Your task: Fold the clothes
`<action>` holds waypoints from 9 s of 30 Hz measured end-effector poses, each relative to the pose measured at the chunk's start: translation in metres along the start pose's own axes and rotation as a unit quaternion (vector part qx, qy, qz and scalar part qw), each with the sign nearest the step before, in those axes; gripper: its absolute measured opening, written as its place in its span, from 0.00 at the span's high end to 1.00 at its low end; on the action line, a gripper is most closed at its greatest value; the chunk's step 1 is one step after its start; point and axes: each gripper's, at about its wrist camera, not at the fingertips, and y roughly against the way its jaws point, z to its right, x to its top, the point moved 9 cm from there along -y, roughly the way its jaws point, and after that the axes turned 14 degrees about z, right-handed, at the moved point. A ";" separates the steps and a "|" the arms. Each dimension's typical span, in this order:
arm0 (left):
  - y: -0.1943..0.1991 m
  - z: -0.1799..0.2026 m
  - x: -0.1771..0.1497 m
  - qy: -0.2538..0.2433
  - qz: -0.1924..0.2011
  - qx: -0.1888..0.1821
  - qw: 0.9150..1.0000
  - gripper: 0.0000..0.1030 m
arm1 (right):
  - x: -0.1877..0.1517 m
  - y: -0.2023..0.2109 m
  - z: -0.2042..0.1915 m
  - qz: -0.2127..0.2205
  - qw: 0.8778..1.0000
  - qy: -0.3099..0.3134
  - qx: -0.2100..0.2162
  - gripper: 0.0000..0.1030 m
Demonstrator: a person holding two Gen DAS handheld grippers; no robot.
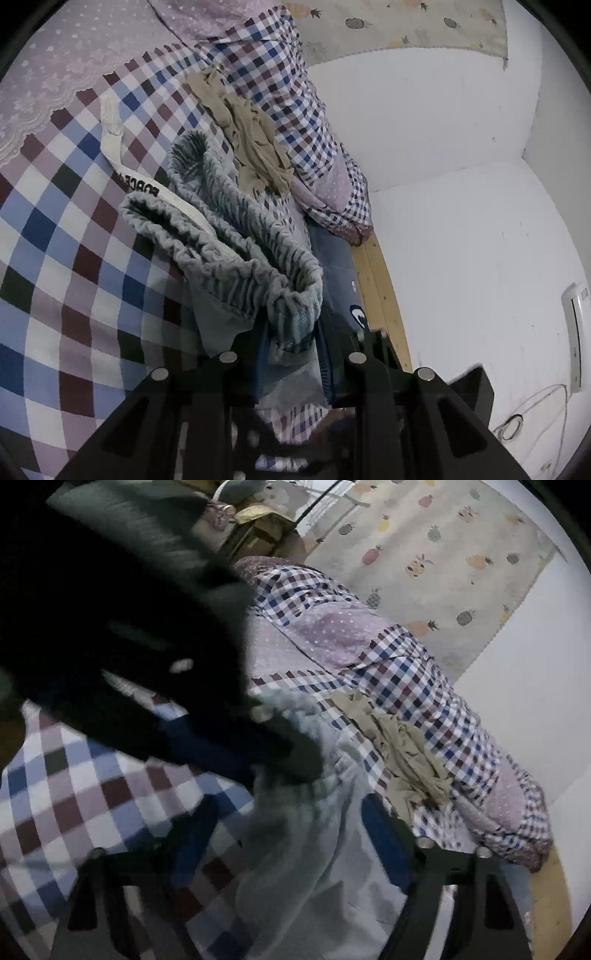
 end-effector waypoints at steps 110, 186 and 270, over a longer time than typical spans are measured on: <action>-0.090 0.026 -0.053 -0.107 0.058 0.043 0.992 0.85 | 0.060 0.158 0.253 0.054 0.978 -0.168 -0.113 0.94; 0.227 -0.027 -0.051 -0.151 0.281 0.230 0.920 0.19 | -0.341 0.349 0.219 -0.032 0.827 -0.524 -0.202 0.33; -0.453 0.196 -0.359 -0.632 -0.136 0.189 0.739 0.79 | -0.505 0.344 0.324 0.010 0.639 -0.759 -0.120 0.31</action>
